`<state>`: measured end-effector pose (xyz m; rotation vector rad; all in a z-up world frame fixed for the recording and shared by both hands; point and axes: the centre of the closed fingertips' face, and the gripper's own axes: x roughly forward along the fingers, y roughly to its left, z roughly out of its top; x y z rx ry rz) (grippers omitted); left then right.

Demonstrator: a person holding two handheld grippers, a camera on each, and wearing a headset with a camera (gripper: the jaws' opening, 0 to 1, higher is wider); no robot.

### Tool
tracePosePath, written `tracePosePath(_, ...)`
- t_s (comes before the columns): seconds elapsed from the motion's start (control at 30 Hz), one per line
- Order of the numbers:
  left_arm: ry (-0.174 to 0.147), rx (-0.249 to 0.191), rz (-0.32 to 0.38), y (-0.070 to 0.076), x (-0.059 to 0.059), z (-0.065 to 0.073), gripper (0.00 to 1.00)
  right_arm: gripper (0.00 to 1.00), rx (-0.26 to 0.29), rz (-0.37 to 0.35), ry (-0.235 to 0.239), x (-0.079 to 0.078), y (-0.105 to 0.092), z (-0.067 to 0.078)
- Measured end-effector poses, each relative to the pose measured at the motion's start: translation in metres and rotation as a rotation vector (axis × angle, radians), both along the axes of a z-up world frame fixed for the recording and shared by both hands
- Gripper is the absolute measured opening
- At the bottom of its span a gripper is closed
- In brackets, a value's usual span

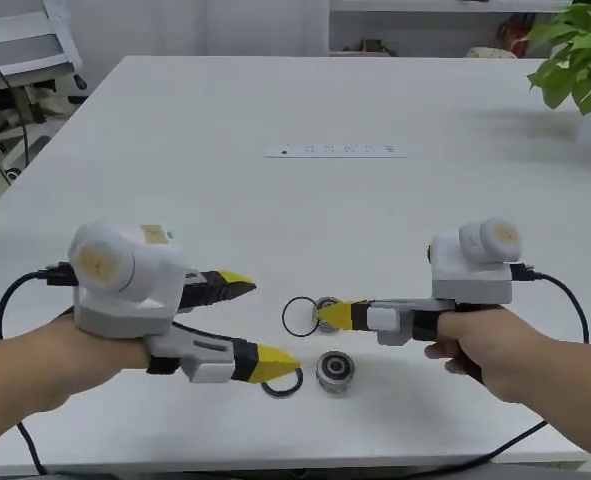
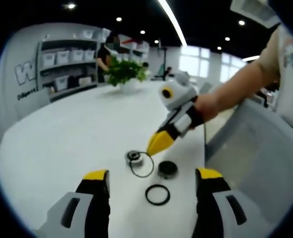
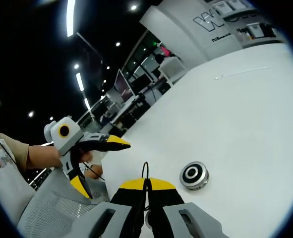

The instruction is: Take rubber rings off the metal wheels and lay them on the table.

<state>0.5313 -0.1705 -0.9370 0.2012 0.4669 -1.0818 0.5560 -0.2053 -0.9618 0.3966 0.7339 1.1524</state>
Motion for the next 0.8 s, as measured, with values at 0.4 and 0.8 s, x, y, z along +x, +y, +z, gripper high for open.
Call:
tracePosePath(0.4, 0.005, 0.017, -0.010, 0.016, -0.014, 0.003, 0.79, 0.00, -0.061, 0.125, 0.057, -0.028, 0.016, -0.015)
tracePosePath(0.8, 0.009, 0.025, -0.017, 0.022, -0.023, 0.004, 0.82, 0.00, -0.104, 0.180, 0.093, -0.033, 0.018, -0.029)
